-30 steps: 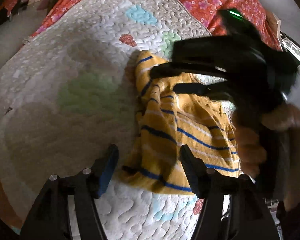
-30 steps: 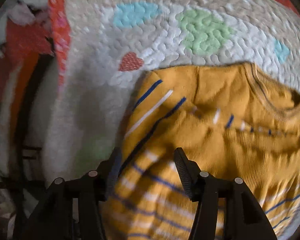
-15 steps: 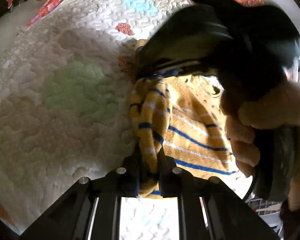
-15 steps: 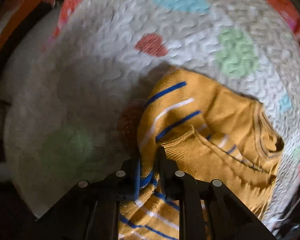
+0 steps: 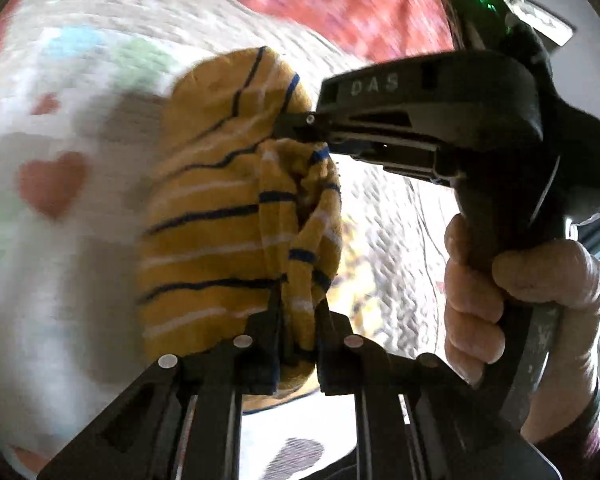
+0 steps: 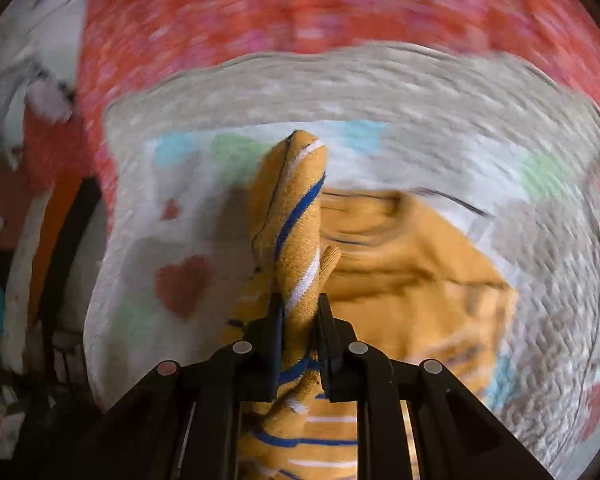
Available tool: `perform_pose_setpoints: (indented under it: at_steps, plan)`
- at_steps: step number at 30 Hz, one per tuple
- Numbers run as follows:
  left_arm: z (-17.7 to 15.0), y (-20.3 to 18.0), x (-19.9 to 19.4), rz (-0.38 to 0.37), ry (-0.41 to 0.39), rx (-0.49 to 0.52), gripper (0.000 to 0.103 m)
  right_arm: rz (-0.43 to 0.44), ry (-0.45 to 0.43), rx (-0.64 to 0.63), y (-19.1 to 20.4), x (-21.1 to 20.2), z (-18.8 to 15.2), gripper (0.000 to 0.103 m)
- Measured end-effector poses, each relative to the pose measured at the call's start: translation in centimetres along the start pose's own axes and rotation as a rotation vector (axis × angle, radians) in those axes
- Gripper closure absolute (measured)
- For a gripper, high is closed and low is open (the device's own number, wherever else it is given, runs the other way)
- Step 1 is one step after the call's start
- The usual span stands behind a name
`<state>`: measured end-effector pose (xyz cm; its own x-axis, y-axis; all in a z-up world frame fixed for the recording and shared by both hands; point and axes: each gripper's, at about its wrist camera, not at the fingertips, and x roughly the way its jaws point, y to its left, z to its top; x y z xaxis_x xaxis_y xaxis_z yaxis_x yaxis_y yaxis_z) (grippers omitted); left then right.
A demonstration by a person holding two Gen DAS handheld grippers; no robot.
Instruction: Fold small clothes
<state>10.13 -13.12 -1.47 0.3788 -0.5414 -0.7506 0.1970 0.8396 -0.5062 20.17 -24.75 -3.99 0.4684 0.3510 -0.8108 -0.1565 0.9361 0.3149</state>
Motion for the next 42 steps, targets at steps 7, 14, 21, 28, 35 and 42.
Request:
perform_pose_setpoints:
  at_steps: [7,14,21,28,35,42]
  plan:
    - [-0.9,-7.2,6.9,0.032,0.089,0.126,0.091,0.005,-0.028,0.237,-12.0,-0.5,-2.0,0.088]
    - [-2.2,-9.8,9.1,0.054,0.163,0.193,0.083,0.024,-0.021,0.339,-17.6,0.9,-3.7,0.088]
    - [-4.4,-9.4,1.6,-0.008,0.144,0.299,0.062,-0.161,-0.054,0.361,-20.5,-1.8,-5.8,0.086]
    - [-0.9,-1.0,-0.6,0.063,0.081,0.024,0.058,0.037,-0.156,0.285,-16.6,-5.8,-8.2,0.070]
    - [0.3,1.8,-0.4,0.101,0.065,-0.026,0.056,-0.044,-0.031,0.392,-17.2,-0.9,-11.7,0.070]
    - [5.5,3.9,3.9,0.005,0.111,-0.068,0.030,0.063,-0.138,0.510,-20.8,-2.4,-11.6,0.038]
